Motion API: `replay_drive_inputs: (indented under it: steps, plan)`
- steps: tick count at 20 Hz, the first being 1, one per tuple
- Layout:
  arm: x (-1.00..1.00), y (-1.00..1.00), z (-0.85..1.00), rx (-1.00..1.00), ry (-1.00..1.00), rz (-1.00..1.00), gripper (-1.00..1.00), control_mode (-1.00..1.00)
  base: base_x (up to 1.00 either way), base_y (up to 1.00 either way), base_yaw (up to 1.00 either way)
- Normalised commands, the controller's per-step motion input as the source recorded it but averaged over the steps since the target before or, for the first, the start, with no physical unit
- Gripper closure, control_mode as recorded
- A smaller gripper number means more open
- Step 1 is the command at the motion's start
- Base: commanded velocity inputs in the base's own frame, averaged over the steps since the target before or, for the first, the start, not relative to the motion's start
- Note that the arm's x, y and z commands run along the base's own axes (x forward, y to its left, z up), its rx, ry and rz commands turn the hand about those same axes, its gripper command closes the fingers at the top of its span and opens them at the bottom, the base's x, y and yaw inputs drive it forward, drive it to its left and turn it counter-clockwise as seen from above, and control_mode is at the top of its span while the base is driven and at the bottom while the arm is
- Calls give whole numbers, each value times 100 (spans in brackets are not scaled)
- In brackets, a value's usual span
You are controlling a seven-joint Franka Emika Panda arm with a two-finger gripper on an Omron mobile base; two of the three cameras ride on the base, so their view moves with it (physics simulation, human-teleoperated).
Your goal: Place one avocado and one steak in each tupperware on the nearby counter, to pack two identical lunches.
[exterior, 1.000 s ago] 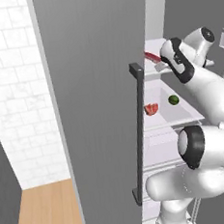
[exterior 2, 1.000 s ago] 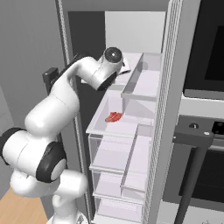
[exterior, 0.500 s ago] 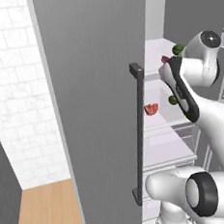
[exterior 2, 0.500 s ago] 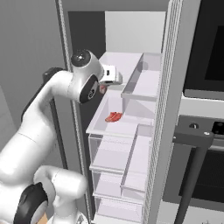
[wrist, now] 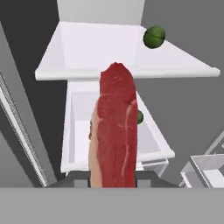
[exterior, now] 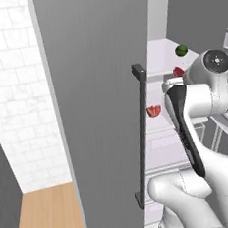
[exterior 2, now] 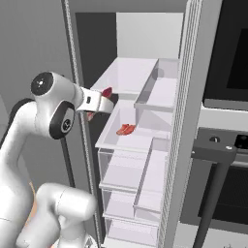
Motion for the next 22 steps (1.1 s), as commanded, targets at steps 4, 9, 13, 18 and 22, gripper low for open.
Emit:
replay_drive_inputs:
  steps: [4, 9, 13, 18, 22]
  plan:
    - [-100, 63, 0, 0, 0, 0, 100, -100, 0, 0, 0]
    - [-100, 53, 0, 0, 0, 4, 100, -100, 0, 0, 0]
    - [-92, 13, 0, 4, 0, 12, 100, -100, 0, 0, 0]
    - [-16, 3, -10, 0, 9, 13, 100, -100, 0, 0, 0]
    - [-1, 0, -3, 0, 0, 0, 100, -100, 0, 0, 0]
